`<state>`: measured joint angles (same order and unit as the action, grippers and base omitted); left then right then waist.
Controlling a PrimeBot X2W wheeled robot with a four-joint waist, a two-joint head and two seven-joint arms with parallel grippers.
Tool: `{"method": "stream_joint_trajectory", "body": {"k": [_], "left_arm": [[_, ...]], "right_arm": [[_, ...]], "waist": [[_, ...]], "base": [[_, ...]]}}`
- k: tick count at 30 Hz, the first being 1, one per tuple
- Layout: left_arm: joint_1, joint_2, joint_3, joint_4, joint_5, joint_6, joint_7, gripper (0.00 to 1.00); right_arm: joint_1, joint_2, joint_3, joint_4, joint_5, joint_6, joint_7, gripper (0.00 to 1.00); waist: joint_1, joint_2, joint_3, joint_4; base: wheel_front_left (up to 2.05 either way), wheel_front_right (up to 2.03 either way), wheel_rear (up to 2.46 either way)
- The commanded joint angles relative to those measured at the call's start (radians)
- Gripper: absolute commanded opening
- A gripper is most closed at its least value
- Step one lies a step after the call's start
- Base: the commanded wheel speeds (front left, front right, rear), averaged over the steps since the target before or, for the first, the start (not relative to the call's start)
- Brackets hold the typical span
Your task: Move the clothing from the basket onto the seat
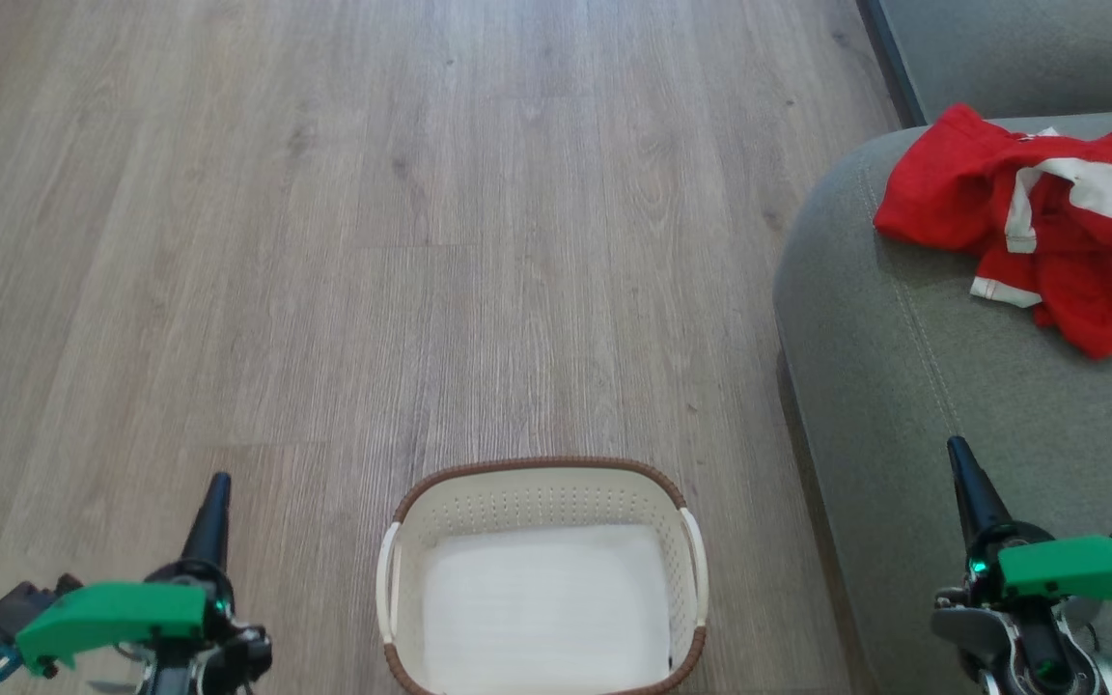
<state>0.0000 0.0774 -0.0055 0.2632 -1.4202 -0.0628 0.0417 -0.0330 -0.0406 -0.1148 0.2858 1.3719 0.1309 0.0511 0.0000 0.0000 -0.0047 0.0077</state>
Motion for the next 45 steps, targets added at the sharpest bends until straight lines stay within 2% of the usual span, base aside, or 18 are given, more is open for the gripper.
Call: {"method": "stream_joint_trajectory", "body": {"k": [1,18,45], "left_arm": [[-0.069,0.002,0.047,-0.026,-0.031,-0.016,0.008,0.00],[-0.106,-0.016,0.103,-0.018,-0.197,-0.067,0.058,0.00],[-0.107,-0.019,0.109,-0.018,-0.197,-0.068,0.063,0.00]], "right_arm": [[-0.053,-0.009,0.015,-0.038,0.037,0.000,0.012,0.00],[-0.075,-0.010,0.001,-0.041,0.232,0.000,0.061,0.00],[-0.075,-0.010,0.001,-0.041,0.237,0.000,0.062,0.00]], "waist": [[0.0000,0.0000,0.001,-0.001],[0.0000,0.0000,0.008,-0.008],[0.0000,0.0000,0.008,-0.008]], "base": [[0.00,0.00,0.00],[0.00,0.00,0.00],[0.00,0.00,0.00]]}}
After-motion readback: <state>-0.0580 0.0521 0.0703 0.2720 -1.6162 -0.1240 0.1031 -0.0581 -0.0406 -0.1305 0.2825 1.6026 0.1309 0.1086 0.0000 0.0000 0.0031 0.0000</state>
